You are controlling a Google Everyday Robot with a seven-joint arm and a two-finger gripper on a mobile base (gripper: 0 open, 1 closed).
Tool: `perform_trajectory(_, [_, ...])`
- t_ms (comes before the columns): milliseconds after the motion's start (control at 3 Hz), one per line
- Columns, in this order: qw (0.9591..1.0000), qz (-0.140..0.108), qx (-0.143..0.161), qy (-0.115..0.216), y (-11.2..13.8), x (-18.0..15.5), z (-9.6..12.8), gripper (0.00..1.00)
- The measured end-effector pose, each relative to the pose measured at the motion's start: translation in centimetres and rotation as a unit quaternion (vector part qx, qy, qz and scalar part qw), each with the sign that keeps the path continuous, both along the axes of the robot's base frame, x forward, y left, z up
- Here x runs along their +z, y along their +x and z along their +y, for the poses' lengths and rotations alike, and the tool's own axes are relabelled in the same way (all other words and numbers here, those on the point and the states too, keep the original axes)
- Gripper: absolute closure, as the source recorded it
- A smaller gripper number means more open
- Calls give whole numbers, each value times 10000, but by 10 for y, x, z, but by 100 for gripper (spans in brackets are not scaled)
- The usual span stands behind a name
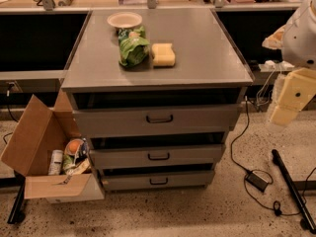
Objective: Open middle drawer
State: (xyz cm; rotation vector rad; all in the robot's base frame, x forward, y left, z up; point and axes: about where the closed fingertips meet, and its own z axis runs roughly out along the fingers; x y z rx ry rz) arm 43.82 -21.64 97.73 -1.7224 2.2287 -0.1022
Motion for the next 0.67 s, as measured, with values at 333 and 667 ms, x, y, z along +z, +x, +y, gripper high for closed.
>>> perform_trajectory(333, [10000, 0, 0, 0, 0, 0, 0, 0])
perform_trajectory(667, [9994, 22, 307, -134, 1, -22, 10, 0])
